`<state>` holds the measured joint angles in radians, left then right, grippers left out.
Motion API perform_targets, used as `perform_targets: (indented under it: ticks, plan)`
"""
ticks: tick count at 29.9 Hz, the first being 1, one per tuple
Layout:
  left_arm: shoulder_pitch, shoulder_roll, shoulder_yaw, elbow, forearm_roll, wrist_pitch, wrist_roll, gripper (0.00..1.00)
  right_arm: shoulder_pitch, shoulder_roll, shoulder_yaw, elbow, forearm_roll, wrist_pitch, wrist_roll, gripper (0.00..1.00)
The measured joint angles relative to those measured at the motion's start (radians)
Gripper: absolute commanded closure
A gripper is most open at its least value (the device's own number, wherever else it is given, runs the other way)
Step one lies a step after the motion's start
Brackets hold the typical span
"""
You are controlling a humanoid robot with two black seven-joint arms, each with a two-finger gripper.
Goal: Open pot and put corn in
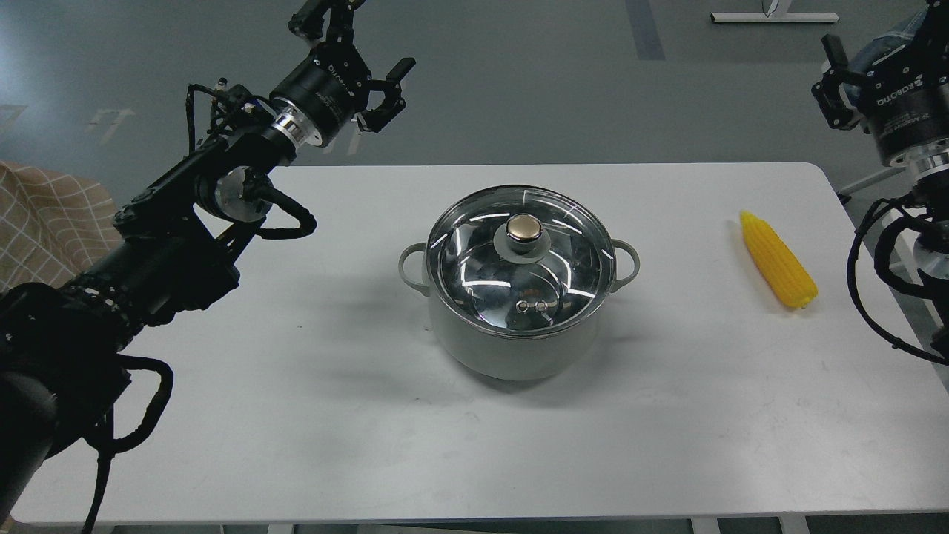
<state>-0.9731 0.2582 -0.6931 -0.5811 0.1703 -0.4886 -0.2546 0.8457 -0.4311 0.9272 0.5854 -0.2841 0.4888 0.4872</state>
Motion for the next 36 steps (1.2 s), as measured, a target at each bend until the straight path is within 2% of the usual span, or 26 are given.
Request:
perform_targets:
  ticks: [10, 22, 28, 36]
  plan:
    - [0.015, -0.001, -0.004, 0.003, 0.001, 0.023, 0.007, 0.02, 0.01, 0.04, -0.002, -0.038, -0.003, 0.0, 0.002, 0.0]
    - [0.035, 0.021, -0.024, 0.017, -0.014, 0.0, -0.006, 0.02, 0.008, 0.037, -0.002, -0.041, 0.0, 0.0, 0.002, 0.0]
    - [0.028, 0.034, -0.02, 0.028, -0.009, 0.0, 0.013, 0.02, -0.001, 0.04, -0.01, -0.041, 0.0, 0.0, 0.001, 0.0]
    - [0.031, 0.033, -0.027, 0.041, -0.014, 0.052, -0.006, 0.02, 0.008, 0.041, -0.035, -0.051, -0.001, 0.0, -0.001, 0.0]
